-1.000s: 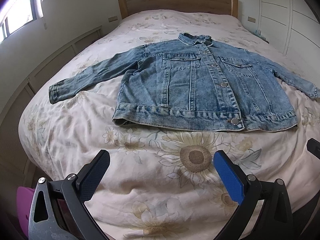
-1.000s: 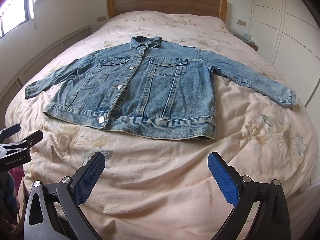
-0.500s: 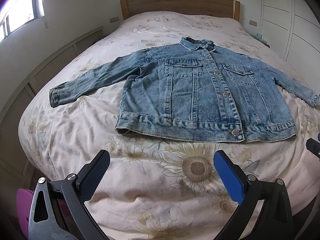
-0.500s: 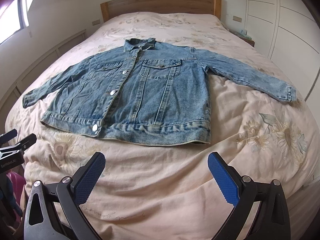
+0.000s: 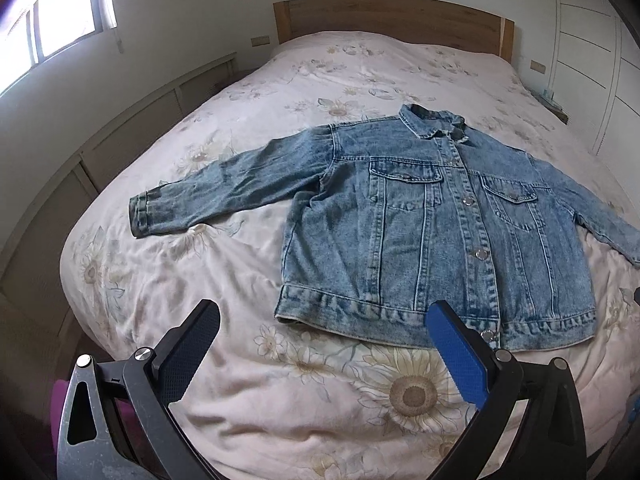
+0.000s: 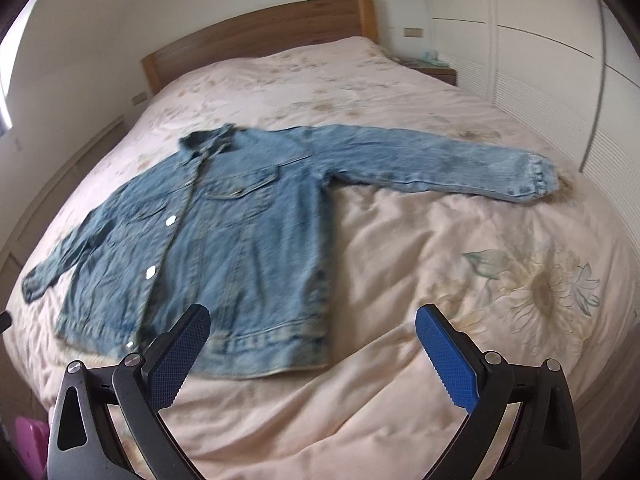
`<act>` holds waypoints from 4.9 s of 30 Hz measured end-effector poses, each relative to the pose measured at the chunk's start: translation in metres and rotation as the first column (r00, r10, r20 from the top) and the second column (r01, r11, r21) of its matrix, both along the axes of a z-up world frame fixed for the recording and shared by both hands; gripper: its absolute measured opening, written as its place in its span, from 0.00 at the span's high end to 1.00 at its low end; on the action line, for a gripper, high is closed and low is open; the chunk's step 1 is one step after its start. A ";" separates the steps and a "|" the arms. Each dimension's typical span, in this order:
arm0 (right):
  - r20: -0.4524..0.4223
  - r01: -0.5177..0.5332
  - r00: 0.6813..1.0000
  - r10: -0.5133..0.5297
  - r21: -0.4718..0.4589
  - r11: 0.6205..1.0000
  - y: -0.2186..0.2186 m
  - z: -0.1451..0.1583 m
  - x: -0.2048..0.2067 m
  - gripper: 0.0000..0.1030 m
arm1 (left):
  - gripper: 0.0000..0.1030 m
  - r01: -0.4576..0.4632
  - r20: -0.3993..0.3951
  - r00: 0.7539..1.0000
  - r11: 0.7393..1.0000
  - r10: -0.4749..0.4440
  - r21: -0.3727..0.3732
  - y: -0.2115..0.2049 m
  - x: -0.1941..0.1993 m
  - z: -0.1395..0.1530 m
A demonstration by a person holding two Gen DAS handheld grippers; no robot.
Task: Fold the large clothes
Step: 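Move the right tool to the jacket sleeve cuff and grasp it, then carry the gripped cuff with the right tool across the jacket front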
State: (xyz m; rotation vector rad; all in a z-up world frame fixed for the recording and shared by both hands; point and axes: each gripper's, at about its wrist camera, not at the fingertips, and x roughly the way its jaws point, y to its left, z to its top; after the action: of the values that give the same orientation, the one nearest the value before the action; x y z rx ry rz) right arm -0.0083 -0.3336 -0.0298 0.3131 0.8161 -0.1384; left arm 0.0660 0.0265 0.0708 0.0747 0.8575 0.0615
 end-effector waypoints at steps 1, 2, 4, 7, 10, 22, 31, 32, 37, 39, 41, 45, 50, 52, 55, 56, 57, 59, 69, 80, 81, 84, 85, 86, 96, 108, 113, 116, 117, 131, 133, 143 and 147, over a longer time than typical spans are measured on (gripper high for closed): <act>0.000 0.025 1.000 -0.025 0.005 1.000 -0.012 -0.003 0.002 0.01 | 0.01 -0.008 -0.002 1.000 1.000 0.008 0.001 0.001 0.003 0.001; -0.002 0.054 0.999 -0.054 0.009 0.999 -0.024 -0.006 0.003 0.01 | 0.01 -0.012 -0.003 1.000 1.000 0.012 -0.001 0.002 0.005 0.001; -0.008 0.098 0.995 -0.098 0.012 0.995 -0.043 -0.012 0.005 0.01 | 0.01 -0.015 -0.003 1.000 1.000 0.015 -0.003 0.002 0.010 0.003; -0.025 0.174 0.985 -0.173 0.029 0.984 -0.077 -0.026 0.006 0.01 | 0.01 -0.006 -0.017 1.000 1.000 0.006 -0.005 -0.002 0.016 0.003; -0.045 0.230 0.973 -0.228 0.057 0.971 -0.109 -0.040 0.009 0.01 | 0.01 -0.002 -0.055 0.998 1.000 0.001 -0.012 -0.007 0.023 0.000; -0.053 0.362 0.932 -0.358 0.123 0.924 -0.206 -0.068 0.043 0.01 | 0.01 -0.023 -0.180 0.983 1.000 0.022 -0.003 -0.033 0.052 -0.031; -0.083 0.467 0.883 -0.461 0.237 0.852 -0.273 -0.100 0.066 0.01 | 0.01 -0.047 -0.260 0.964 0.999 0.051 0.021 -0.041 0.073 -0.054; -0.081 0.475 0.878 -0.471 0.261 0.840 -0.280 -0.103 0.068 0.01 | 0.01 -0.046 -0.270 0.961 0.999 0.050 0.018 -0.043 0.075 -0.056; -0.082 0.503 0.855 -0.512 0.373 0.780 -0.314 -0.118 0.077 0.02 | 0.01 -0.022 -0.284 0.958 0.999 0.032 0.037 -0.054 0.081 -0.062; -0.082 0.504 0.851 -0.519 0.402 0.764 -0.323 -0.122 0.080 0.06 | 0.01 -0.014 -0.289 0.957 0.999 0.023 0.034 -0.057 0.082 -0.064; -0.085 0.507 0.848 -0.523 0.415 0.755 -0.328 -0.124 0.083 0.06 | 0.01 -0.005 -0.289 0.957 0.999 0.016 0.036 -0.060 0.082 -0.065; -0.072 0.491 0.857 -0.510 0.413 0.767 -0.328 -0.122 0.090 0.06 | 0.01 -0.002 -0.291 0.957 1.000 0.010 0.026 -0.060 0.082 -0.067; -0.062 0.496 0.849 -0.524 0.436 0.751 -0.335 -0.123 0.100 0.41 | 0.01 -0.010 -0.279 0.960 1.000 0.013 0.013 -0.057 0.083 -0.065; -0.069 0.506 0.841 -0.537 0.451 0.735 -0.338 -0.125 0.103 0.46 | 0.01 -0.016 -0.275 0.961 1.000 0.017 0.008 -0.054 0.083 -0.064; -0.063 0.508 0.834 -0.548 0.474 0.719 -0.344 -0.122 0.104 0.66 | 0.01 -0.027 -0.270 0.963 1.000 0.025 -0.005 -0.048 0.082 -0.064; -0.057 0.507 0.833 -0.550 0.475 0.719 -0.345 -0.120 0.104 0.72 | 0.01 -0.031 -0.267 0.963 0.999 0.027 -0.009 -0.046 0.081 -0.064; -0.053 0.505 0.834 -0.549 0.474 0.721 -0.345 -0.117 0.105 0.80 | 0.01 -0.035 -0.264 0.964 0.999 0.029 -0.017 -0.044 0.081 -0.064; -0.040 0.491 0.843 -0.536 0.465 0.737 -0.343 -0.110 0.108 0.85 | 0.01 -0.043 -0.258 0.965 0.998 0.032 -0.038 -0.038 0.079 -0.065; 0.028 0.378 0.893 -0.449 0.496 0.782 -0.317 -0.053 0.154 0.91 | 0.01 -0.114 -0.234 0.969 0.986 0.083 -0.125 0.001 0.069 -0.065; 0.043 0.228 0.955 -0.292 0.522 0.822 -0.222 0.006 0.242 0.92 | 0.01 -0.189 -0.214 0.966 0.963 0.147 -0.190 0.055 0.051 -0.076; 0.045 0.210 0.961 -0.273 0.523 0.826 -0.210 0.011 0.251 0.92 | 0.01 -0.194 -0.214 0.965 0.962 0.152 -0.194 0.059 0.050 -0.077; 0.051 0.155 0.976 -0.211 0.517 0.842 -0.171 0.027 0.279 0.92 | 0.01 -0.216 -0.210 0.963 0.952 0.171 -0.215 0.076 0.046 -0.080; 0.054 0.132 0.981 -0.185 0.513 0.848 -0.155 0.033 0.292 0.92 | 0.01 -0.223 -0.209 0.962 0.949 0.177 -0.221 0.080 0.045 -0.081; 0.055 0.117 0.984 -0.167 0.509 0.853 -0.144 0.037 0.299 0.92 | 0.01 -0.231 -0.210 0.960 0.946 0.184 -0.228 0.085 0.044 -0.083; 0.102 -0.083 0.994 0.036 0.513 0.855 -0.001 0.060 0.369 0.92 | 0.01 -0.330 -0.259 0.930 0.904 0.261 -0.272 0.135 0.034 -0.100; 0.044 -0.183 0.980 0.193 0.570 0.801 0.128 -0.004 0.407 0.92 | 0.01 -0.354 -0.289 0.916 0.902 0.280 -0.247 0.156 0.029 -0.110; -0.014 -0.202 0.969 0.245 0.524 0.828 0.156 -0.030 0.415 0.91 | 0.01 -0.357 -0.306 0.911 0.902 0.278 -0.243 0.158 0.034 -0.117; -0.011 -0.231 0.962 0.273 0.499 0.835 0.167 -0.032 0.413 0.91 | 0.01 -0.350 -0.312 0.911 0.905 0.269 -0.240 0.156 0.036 -0.119; -0.001 -0.249 0.958 0.285 0.484 0.839 0.171 -0.029 0.413 0.90 | 0.01 -0.347 -0.313 0.912 0.907 0.266 -0.240 0.155 0.037 -0.120; -0.090 -0.401 0.893 0.441 0.288 0.870 0.242 -0.062 0.413 0.87 | 0.01 -0.322 -0.310 0.918 0.921 0.247 -0.219 0.149 0.043 -0.120; -0.117 -0.420 0.882 0.456 0.245 0.874 0.253 -0.068 0.413 0.86 | 0.01 -0.323 -0.314 0.917 0.921 0.248 -0.217 0.148 0.044 -0.122; -0.139 -0.512 0.842 0.522 0.104 0.853 0.285 -0.071 0.392 0.81 | 0.01 -0.318 -0.322 0.916 0.923 0.240 -0.218 0.144 0.047 -0.128; -0.136 -0.525 0.835 0.533 0.089 0.846 0.292 -0.070 0.386 0.81 | 0.01 -0.315 -0.323 0.916 0.923 0.236 -0.219 0.144 0.047 -0.129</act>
State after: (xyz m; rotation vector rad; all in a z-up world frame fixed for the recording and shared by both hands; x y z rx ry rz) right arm 0.3779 -0.0418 -0.0999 0.1105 1.0361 0.3858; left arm 0.1131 0.1700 -0.0577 -0.3017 1.1619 0.2061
